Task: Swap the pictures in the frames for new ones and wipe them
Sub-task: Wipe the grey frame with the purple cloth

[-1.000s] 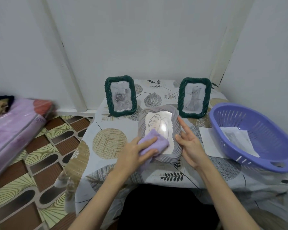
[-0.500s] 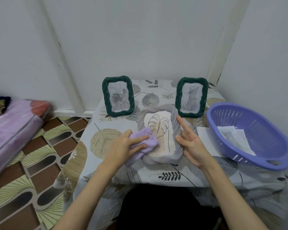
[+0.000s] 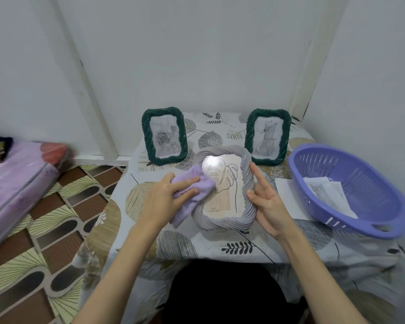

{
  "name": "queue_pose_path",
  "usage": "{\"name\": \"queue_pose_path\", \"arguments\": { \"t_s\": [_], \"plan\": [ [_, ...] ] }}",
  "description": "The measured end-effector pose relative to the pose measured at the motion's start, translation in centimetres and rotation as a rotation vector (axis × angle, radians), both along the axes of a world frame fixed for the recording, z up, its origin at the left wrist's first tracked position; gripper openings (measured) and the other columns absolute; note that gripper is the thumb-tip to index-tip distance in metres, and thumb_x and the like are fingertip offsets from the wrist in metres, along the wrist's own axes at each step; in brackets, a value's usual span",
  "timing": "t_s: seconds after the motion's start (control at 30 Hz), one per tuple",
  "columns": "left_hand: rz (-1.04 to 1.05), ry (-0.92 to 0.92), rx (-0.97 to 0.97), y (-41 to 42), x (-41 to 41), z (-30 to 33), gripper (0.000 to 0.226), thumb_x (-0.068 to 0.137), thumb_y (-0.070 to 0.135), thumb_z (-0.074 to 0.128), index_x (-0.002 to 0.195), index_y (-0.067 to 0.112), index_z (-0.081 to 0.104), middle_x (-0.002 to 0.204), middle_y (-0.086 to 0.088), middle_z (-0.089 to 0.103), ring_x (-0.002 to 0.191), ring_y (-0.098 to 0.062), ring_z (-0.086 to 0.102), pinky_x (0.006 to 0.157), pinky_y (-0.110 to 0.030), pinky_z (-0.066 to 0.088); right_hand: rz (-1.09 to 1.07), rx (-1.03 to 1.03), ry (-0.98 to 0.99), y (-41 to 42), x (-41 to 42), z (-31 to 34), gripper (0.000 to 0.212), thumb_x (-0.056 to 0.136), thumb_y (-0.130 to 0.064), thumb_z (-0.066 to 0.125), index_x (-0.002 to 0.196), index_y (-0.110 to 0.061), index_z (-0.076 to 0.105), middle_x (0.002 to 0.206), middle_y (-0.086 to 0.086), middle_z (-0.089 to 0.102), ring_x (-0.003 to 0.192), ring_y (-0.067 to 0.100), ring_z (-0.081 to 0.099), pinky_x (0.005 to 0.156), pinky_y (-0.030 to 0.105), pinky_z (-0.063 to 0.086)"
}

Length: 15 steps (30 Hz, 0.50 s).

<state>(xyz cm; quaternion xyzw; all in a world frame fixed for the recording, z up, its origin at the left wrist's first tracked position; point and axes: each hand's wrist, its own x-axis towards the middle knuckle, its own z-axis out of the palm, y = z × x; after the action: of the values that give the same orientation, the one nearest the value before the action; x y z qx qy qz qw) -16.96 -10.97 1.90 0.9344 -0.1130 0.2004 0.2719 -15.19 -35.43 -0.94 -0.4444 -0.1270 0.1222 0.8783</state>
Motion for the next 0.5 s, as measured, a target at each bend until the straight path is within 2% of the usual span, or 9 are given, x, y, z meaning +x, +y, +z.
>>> {"name": "queue_pose_path", "arguments": {
  "t_s": [0.1,0.2,0.3,0.37,0.5],
  "plan": [
    [-0.089,0.098,0.049,-0.1,-1.0,-1.6,0.073,0.065,0.089,0.009,0.118,0.054,0.046,0.069,0.013,0.03,0.057,-0.002,0.034,0.05,-0.015,0.025,-0.027,-0.023,-0.008,-0.3,0.4,-0.1,0.092,0.052,-0.019,0.089,0.134,-0.029,0.048,0.139,0.003,0.05,0.126,0.019,0.049,0.097,0.031,0.047],
    [-0.111,0.092,0.107,-0.6,-1.7,-3.3,0.072,0.069,0.087,0.006,0.118,0.053,0.047,0.068,0.016,0.028,0.056,0.003,0.031,0.05,-0.012,0.021,-0.039,-0.08,-0.029,-0.4,0.6,-0.5,0.092,0.052,-0.022,0.089,0.134,-0.031,0.048,0.146,0.0,0.042,0.132,0.018,0.042,0.104,0.035,0.04],
    [-0.05,0.047,0.041,-1.1,-1.6,-3.6,0.07,0.077,0.08,0.014,0.115,0.044,0.059,0.067,0.017,0.026,0.053,0.005,0.028,0.049,-0.01,0.017,-0.018,-0.031,0.007,-0.4,0.3,-0.7,0.089,0.055,-0.013,0.084,0.135,-0.029,0.046,0.143,0.003,0.046,0.126,0.018,0.049,0.095,0.03,0.049],
    [-0.027,0.025,0.0,-1.7,-1.5,-3.3,0.064,0.08,0.076,0.018,0.116,0.043,0.059,0.064,0.017,0.023,0.05,0.006,0.024,0.047,-0.009,0.015,-0.006,-0.04,0.013,-0.1,-0.1,-0.8,0.087,0.057,-0.012,0.081,0.135,-0.029,0.046,0.142,0.003,0.046,0.125,0.017,0.05,0.09,0.028,0.051],
    [-0.048,0.01,0.024,-2.6,-1.2,-2.8,0.054,0.083,0.072,0.022,0.118,0.045,0.053,0.066,0.016,0.025,0.051,0.006,0.02,0.045,-0.008,0.014,-0.066,-0.019,0.021,-0.1,0.2,-0.5,0.089,0.047,-0.022,0.091,0.127,-0.033,0.054,0.136,0.0,0.053,0.123,0.017,0.052,0.092,0.029,0.051]
  ]
}}
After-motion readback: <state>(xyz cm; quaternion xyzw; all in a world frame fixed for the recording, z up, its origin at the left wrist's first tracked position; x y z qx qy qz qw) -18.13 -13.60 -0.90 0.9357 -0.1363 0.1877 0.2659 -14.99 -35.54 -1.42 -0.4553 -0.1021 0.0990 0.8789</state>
